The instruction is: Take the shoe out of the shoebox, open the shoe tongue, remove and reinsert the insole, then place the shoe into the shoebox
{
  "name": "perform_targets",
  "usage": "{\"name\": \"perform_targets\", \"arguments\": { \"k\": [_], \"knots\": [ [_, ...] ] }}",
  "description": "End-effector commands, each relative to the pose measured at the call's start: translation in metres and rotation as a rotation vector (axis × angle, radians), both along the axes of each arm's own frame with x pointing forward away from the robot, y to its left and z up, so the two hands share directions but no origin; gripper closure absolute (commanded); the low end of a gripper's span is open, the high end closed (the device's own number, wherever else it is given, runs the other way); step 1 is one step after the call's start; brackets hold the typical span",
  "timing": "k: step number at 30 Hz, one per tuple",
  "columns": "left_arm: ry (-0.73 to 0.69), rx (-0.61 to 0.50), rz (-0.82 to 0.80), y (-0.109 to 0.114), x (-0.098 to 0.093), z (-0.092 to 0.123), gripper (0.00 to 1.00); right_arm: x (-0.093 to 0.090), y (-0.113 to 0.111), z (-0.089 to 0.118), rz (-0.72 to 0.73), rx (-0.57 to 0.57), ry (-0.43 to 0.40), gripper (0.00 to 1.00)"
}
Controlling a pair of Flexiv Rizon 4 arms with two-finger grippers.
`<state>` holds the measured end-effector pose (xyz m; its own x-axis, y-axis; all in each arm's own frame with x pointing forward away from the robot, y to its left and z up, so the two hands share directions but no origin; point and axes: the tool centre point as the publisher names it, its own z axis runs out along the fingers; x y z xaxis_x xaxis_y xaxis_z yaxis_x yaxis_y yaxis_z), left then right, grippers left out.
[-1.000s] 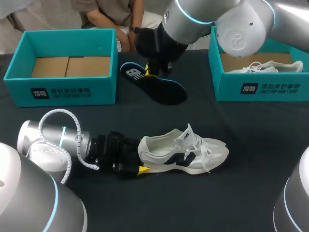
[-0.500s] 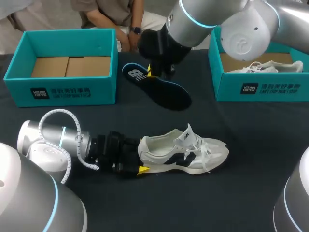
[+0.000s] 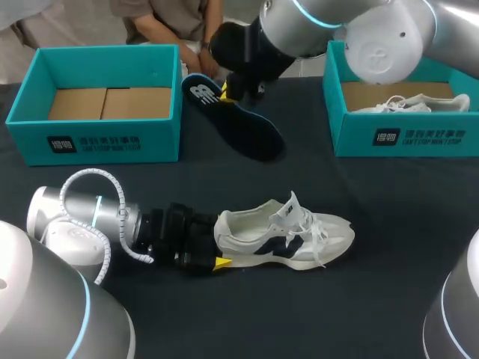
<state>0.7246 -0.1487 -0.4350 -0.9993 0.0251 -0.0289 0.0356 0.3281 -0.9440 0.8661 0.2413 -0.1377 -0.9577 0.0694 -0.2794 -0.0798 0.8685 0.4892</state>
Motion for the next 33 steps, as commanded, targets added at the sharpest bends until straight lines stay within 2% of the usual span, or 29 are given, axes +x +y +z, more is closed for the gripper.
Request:
{"name": "perform_targets", "arguments": {
  "k": [1,3,8,11,18,23,33],
  "knots": [
    [-0.001,0.003,0.001,-0.002,-0.001,-0.005,1.0,0.005,-0.005,0.012,-0.051,0.085,0.059,1.0],
    [-0.001,0.003,0.001,-0.002,-0.001,-0.005,1.0,0.01,-0.006,0.014,-0.067,0.108,0.097,1.0],
    [-0.001,0.003,0.001,-0.002,-0.001,-0.005,1.0,0.017,-0.015,0.012,-0.114,0.197,0.271,1.0],
    [-0.001,0.003,0.001,-0.002,-0.001,-0.005,1.0,0.019,-0.019,0.01,-0.119,0.239,0.327,1.0],
    [-0.001,0.003,0.001,-0.002,-0.001,-0.005,1.0,0.014,-0.021,0.015,-0.122,0.325,0.344,1.0],
    [-0.001,0.003,0.001,-0.002,-0.001,-0.005,1.0,0.007,-0.022,0.015,-0.141,0.38,0.422,1.0],
    [-0.001,0.003,0.001,-0.002,-0.001,-0.005,1.0,0.004,-0.022,0.017,-0.143,0.384,0.415,1.0]
  ]
}}
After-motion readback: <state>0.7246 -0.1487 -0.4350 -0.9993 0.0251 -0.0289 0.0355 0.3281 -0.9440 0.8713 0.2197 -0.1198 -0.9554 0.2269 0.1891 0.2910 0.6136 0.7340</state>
